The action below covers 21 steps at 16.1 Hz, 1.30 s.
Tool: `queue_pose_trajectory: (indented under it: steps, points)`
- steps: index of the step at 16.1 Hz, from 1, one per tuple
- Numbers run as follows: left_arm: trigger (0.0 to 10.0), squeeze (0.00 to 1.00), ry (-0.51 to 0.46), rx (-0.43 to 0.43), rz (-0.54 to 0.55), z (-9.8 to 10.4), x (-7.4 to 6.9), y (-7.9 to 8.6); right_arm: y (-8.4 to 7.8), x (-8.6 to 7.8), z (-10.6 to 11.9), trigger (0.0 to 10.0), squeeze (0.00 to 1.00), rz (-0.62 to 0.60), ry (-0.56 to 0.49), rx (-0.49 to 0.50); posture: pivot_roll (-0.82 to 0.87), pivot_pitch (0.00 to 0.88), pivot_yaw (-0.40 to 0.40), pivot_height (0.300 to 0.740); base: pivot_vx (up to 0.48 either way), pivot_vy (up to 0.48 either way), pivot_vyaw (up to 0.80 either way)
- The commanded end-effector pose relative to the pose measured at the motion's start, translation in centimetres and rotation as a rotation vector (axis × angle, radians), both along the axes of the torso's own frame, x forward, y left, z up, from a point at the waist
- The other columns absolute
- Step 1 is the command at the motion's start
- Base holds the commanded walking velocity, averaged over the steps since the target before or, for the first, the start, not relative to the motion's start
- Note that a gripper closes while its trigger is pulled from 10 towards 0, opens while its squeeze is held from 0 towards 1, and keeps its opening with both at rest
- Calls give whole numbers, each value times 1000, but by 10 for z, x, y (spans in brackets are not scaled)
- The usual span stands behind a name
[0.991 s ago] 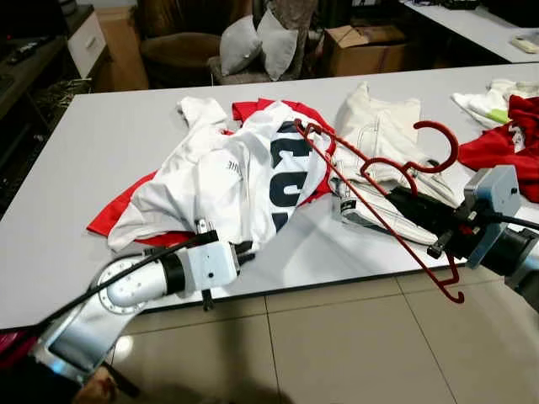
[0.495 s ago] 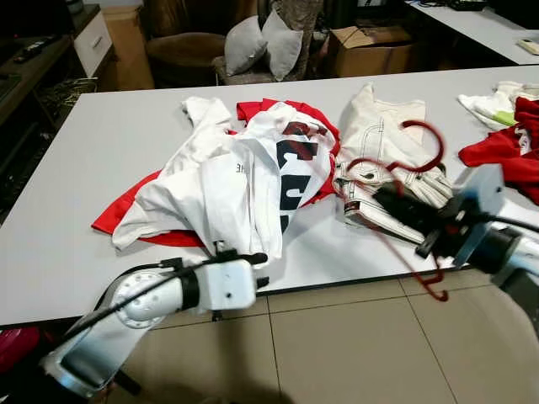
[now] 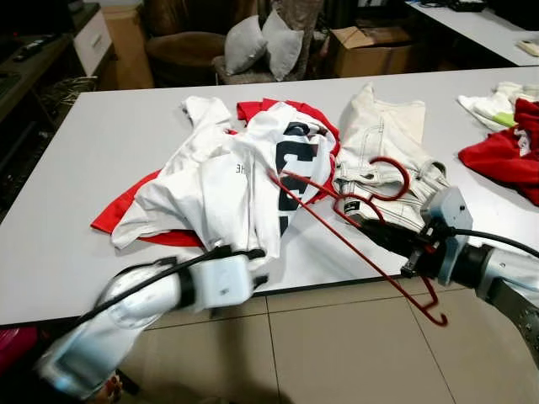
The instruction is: Hang hanger
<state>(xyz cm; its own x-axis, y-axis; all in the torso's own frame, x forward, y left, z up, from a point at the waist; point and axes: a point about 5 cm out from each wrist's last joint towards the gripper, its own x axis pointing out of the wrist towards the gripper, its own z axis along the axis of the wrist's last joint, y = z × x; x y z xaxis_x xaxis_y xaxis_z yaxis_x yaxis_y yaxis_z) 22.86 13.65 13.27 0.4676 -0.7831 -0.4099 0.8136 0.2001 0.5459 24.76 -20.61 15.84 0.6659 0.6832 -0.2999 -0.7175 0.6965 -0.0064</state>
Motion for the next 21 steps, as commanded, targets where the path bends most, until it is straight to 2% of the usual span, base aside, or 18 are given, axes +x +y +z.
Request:
queue_pose_trajectory:
  steps: [1, 3, 4, 5, 6, 7, 8, 9, 11, 13, 14, 15, 17, 19, 20, 21]
  points:
    - [10000, 0, 10, -14, -30, 4, -5, 3, -4, -2, -7, 10000, 0, -7, 37, -16, -165, 0, 17, 740, 0, 0, 0]
    - [10000, 0, 47, -41, -24, 2, -9, 8, -6, -4, -15, 10000, 0, -16, 65, -35, -166, 0, 22, 740, 0, 0, 0]
    - [10000, 0, 66, -98, 12, 6, -9, 11, -7, -5, -15, 10000, 0, -30, 62, -23, -165, 0, 23, 740, 0, 0, 0]
    - [10000, 0, 95, -176, 56, 12, -7, 15, -8, -5, -14, 10000, 0, -43, 49, -7, -165, 0, 24, 740, 0, 0, 0]
    - [10000, 0, 118, -307, 140, 20, 0, 19, -9, -6, -12, 10000, 0, -56, 34, 19, -162, 0, 26, 740, 0, 0, 0]
    - [10000, 0, 114, -391, 242, 23, 11, 22, -9, -6, -11, 10000, 0, -59, 24, 37, -163, 0, 29, 740, 0, 0, 0]
    - [10000, 239, 121, -427, 337, 21, 21, 24, -8, -6, -10, 10000, 0, -59, 16, 43, -166, 0, 33, 740, 0, 0, 0]
    - [10000, 1000, 167, -482, 393, 17, 28, 18, -7, -6, -8, 10000, 0, -66, 0, 60, -169, 0, 36, 740, 0, 0, 0]
    - [10000, 1000, 221, -507, 423, 11, 33, 3, -7, -5, -5, 10000, 0, -81, -21, 89, -172, 0, 41, 740, 0, 0, 0]
    - [10000, 1000, 272, -442, 459, -3, 40, -11, -8, -6, -5, 10000, 0, -94, -26, 91, -182, 0, 51, 740, 0, 0, 0]
    - [10000, 0, 256, -415, 540, -9, 50, -12, -9, -7, -5, 10000, 0, -102, -31, 92, -194, 0, 62, 740, 0, 0, 0]
    - [10000, 0, 259, -420, 573, -10, 53, -11, -9, -8, -4, 10000, 0, -103, -32, 92, -195, 0, 62, 740, 0, 0, 0]
    - [10000, 0, 216, -376, 683, -13, 64, -5, -9, -9, -4, 10000, 0, -105, -35, 95, -196, 0, 65, 740, 0, 0, 0]
    - [10000, 0, 242, -389, 703, -16, 66, -7, -7, -11, -4, 10000, 0, -103, -36, 98, -200, 0, 67, 740, 0, 0, 0]
    - [8510, 0, 279, -418, 690, -19, 65, -12, -7, -11, -5, 10000, 0, -104, -35, 97, -200, 0, 67, 740, 0, 0, 0]
    - [1137, 0, 284, -426, 686, -19, 65, -15, -7, -12, -5, 10000, 0, -103, -34, 96, -200, 0, 67, 740, 0, 0, 0]
